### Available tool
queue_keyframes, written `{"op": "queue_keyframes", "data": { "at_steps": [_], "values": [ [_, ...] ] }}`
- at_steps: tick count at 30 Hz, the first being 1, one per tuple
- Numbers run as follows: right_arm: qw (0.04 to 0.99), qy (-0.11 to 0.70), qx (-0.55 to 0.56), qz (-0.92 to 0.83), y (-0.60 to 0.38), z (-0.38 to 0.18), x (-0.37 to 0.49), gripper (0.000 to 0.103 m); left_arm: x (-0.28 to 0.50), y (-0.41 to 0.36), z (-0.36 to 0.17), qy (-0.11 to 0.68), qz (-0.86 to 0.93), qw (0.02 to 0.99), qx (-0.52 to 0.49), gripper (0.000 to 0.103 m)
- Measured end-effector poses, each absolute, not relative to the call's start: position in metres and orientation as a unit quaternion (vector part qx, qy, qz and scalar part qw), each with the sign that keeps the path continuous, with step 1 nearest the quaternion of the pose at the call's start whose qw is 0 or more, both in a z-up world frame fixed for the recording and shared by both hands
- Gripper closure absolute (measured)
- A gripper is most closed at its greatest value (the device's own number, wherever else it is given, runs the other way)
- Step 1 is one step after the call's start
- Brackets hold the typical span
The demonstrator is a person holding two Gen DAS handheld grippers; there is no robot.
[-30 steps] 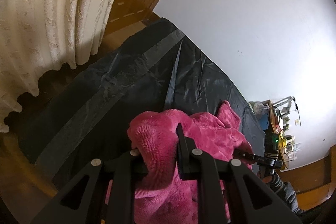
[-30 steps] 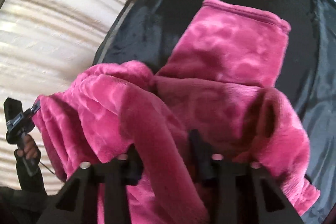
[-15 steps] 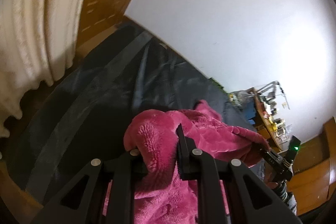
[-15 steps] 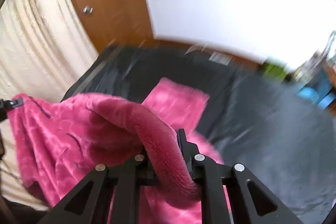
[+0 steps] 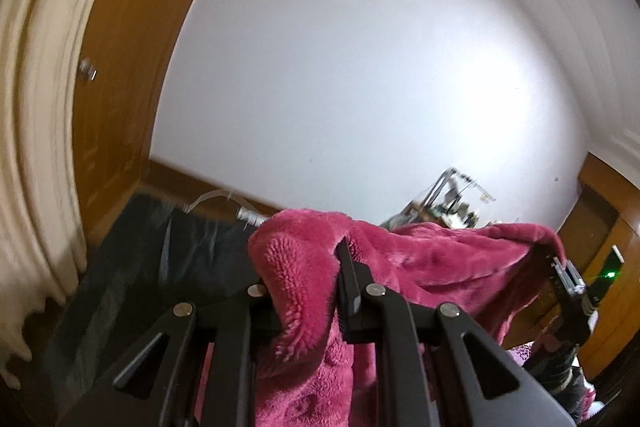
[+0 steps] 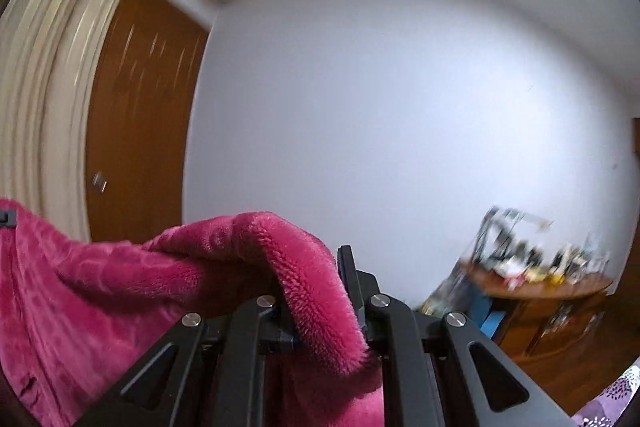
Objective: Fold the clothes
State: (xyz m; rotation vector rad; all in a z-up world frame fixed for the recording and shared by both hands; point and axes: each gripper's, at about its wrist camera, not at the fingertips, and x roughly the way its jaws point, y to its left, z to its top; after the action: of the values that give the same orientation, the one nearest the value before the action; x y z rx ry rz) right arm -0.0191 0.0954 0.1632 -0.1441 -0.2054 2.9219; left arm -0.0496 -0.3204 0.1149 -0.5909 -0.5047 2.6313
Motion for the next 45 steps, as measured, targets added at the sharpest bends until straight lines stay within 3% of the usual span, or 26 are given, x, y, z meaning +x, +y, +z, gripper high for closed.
{"op": "queue_keyframes", "data": {
  "at_steps": [6, 12, 18, 26, 29, 31, 32, 33, 38, 45],
  "values": [
    [0.148, -0.097, 0.087, 0.980, 0.090, 0.224, 0.058, 0.088, 0.011, -0.326, 0.200, -0.151, 0.964, 0.204, -0.076, 0.085],
    [0.140, -0.129, 0.146, 0.971, 0.055, 0.224, 0.113, 0.088, 0.048, -0.339, 0.245, -0.152, 0.972, 0.181, -0.018, 0.085],
    [0.111, -0.201, 0.071, 0.971, 0.016, 0.139, 0.118, 0.088, 0.042, -0.329, 0.226, -0.145, 0.973, 0.168, -0.071, 0.085],
    [-0.028, -0.215, -0.133, 0.967, -0.034, -0.014, 0.098, 0.087, 0.004, -0.286, 0.177, -0.101, 0.971, 0.145, -0.163, 0.085],
    [-0.094, -0.221, -0.183, 0.953, -0.056, -0.045, 0.098, 0.079, -0.002, -0.273, 0.169, -0.095, 0.968, 0.142, -0.182, 0.085],
    [-0.143, -0.193, -0.218, 0.946, -0.063, -0.054, 0.097, 0.053, -0.001, -0.265, 0.162, -0.088, 0.968, 0.138, -0.188, 0.085],
    [-0.168, -0.174, -0.232, 0.942, -0.063, -0.056, 0.097, 0.028, -0.001, -0.264, 0.160, -0.086, 0.968, 0.137, -0.191, 0.085],
    [-0.193, -0.153, -0.246, 0.938, -0.061, -0.057, 0.097, 0.020, -0.002, -0.264, 0.159, -0.087, 0.968, 0.136, -0.193, 0.085],
    [-0.334, -0.020, -0.340, 0.879, -0.053, -0.058, 0.080, 0.020, -0.005, -0.271, 0.150, -0.093, 0.964, 0.138, -0.206, 0.085],
    [-0.280, 0.140, -0.347, 0.884, 0.014, -0.053, 0.033, 0.020, 0.019, -0.278, 0.154, -0.076, 0.961, 0.170, -0.203, 0.085]
  ]
}}
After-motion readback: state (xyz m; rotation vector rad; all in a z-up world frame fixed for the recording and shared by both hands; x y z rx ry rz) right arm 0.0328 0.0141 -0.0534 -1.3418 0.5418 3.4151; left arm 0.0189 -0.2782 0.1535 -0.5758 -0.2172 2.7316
